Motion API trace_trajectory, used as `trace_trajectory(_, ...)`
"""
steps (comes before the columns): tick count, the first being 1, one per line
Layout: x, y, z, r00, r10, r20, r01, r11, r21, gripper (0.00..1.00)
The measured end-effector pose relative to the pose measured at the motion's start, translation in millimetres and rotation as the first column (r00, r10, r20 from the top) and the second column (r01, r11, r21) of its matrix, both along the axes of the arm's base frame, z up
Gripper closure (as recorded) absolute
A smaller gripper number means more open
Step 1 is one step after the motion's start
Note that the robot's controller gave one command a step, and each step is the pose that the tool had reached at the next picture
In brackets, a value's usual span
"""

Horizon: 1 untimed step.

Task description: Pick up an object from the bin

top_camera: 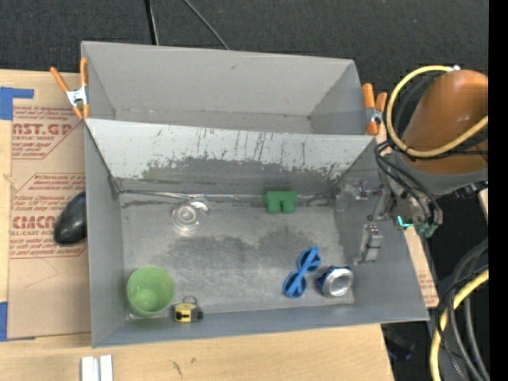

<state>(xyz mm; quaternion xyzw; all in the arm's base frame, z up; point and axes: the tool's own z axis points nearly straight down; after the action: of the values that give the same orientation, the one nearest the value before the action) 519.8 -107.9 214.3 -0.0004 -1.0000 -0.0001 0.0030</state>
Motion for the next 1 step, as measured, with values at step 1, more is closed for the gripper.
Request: trace_trajectory(1,-31.2,-37.4,-148.4,0.998,-0.057,0.0,0.057,0.998,0.0,0.0)
